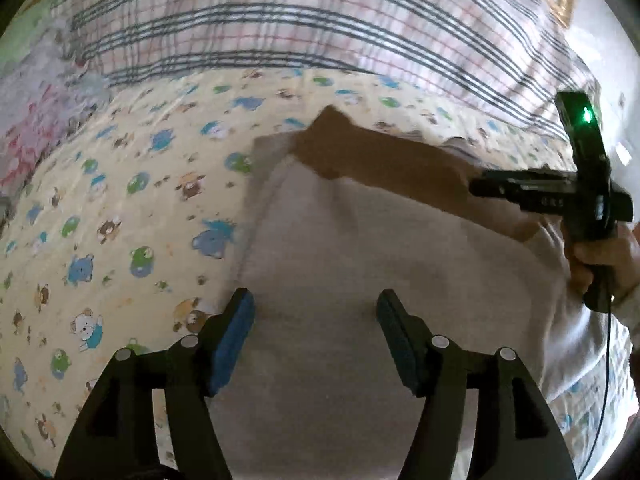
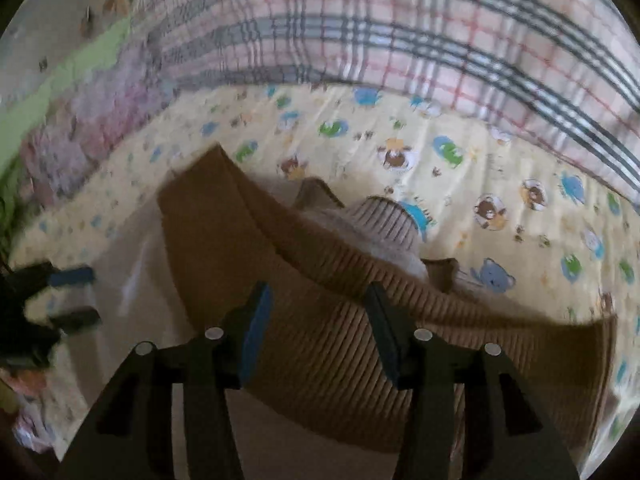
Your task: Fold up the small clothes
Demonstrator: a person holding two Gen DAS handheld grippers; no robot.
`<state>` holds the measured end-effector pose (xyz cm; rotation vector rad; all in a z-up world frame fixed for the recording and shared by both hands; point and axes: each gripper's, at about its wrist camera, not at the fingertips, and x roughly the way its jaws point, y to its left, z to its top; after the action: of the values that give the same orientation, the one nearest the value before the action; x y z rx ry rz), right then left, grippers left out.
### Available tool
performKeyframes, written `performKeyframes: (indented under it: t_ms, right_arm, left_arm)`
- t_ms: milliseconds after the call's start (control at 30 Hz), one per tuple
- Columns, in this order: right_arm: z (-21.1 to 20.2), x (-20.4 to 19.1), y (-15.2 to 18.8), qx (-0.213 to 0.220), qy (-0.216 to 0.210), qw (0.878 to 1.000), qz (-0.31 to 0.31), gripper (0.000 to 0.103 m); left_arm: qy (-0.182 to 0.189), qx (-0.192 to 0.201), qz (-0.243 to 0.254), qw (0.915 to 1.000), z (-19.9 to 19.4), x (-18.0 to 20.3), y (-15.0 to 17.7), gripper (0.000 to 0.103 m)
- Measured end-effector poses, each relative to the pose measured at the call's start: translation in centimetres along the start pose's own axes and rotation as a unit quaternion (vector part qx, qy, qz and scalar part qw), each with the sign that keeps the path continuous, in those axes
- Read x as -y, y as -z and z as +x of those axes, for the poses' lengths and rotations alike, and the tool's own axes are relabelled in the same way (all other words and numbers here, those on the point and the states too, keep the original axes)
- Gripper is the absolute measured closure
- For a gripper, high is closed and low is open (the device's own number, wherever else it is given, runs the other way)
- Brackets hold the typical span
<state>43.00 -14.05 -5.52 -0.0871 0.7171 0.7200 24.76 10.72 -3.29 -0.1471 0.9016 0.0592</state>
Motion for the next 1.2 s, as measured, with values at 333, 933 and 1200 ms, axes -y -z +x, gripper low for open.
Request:
performKeyframes:
  t_ms: [333, 933, 1200]
  right_arm:
    - [0.7, -0.9, 0.2, -0.026, 0.013, 0.999, -0.039, 0.099]
    - [-6.8, 4.2, 3.2, 0.115, 0.017, 0.969, 0.218, 0.076]
    - [-6.7, 1.4, 11.8, 0.027, -0.044, 0.972, 0.23, 0.075]
  left_arm:
    - [-0.004, -0.01, -0.029, 0.9995, 1.5, -2.2, 0.2, 0.033]
    - [0.014, 0.027, -0.014, 0.9994, -1.0, 1.4, -2.6, 0.036]
    - [0.035, -0.018, 0.114, 0.9927, 3.1, 10.1, -1.7, 0.035]
